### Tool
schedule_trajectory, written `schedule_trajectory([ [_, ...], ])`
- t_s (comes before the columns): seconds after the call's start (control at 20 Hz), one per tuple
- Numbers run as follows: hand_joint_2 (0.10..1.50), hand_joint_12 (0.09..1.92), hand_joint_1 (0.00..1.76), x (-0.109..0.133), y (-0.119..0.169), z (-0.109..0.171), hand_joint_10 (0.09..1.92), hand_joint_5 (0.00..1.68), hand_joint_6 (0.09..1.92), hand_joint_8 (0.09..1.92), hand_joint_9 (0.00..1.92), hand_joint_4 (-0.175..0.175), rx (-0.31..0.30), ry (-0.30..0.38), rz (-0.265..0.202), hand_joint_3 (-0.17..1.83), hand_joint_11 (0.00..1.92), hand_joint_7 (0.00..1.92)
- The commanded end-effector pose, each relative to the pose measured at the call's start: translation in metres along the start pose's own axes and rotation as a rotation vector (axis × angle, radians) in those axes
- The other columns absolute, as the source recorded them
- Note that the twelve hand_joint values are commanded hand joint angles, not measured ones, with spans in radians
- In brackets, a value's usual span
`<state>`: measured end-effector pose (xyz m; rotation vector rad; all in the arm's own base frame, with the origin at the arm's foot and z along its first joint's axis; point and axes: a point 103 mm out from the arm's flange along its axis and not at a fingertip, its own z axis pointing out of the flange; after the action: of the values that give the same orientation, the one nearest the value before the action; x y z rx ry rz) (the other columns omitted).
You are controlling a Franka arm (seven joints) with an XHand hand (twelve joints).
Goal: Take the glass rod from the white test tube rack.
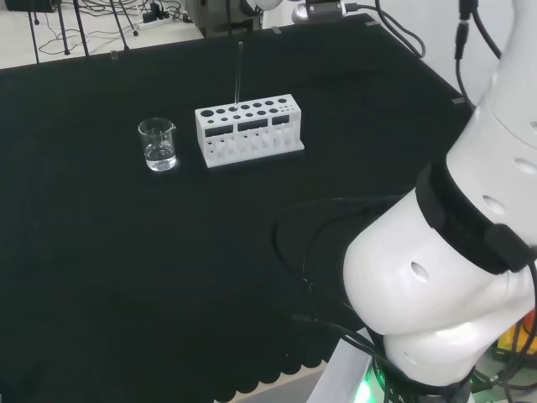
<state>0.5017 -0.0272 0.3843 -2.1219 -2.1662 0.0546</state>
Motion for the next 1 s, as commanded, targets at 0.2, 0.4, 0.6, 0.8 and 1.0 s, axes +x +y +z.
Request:
schedule_trajectory([
  [0.2,1.12,1.23,0.64,-0.017,0.076,0.032,0.91,0.26,0.09,0.88,0.14,-0.162,-0.002,0.023,-0.073,-0.17,0.0,0.07],
  [0.4,1.12,1.25,0.64,-0.016,0.091,0.043,0.91,0.27,0.09,0.89,0.18,-0.163,0.006,0.025,-0.093,-0.17,0.0,0.09],
  [0.6,1.13,1.26,0.63,-0.014,0.096,0.058,0.91,0.28,0.09,0.9,0.21,-0.165,0.033,0.018,-0.098,-0.17,0.0,0.11],
  [0.8,1.14,1.29,0.63,-0.012,0.101,0.074,0.89,0.3,0.09,0.9,0.27,-0.167,0.044,0.02,-0.115,-0.17,0.0,0.16],
  [1.0,1.15,1.33,0.63,-0.015,0.109,0.085,0.87,0.32,0.09,0.89,0.35,-0.169,0.034,0.024,-0.133,-0.17,0.0,0.24],
])
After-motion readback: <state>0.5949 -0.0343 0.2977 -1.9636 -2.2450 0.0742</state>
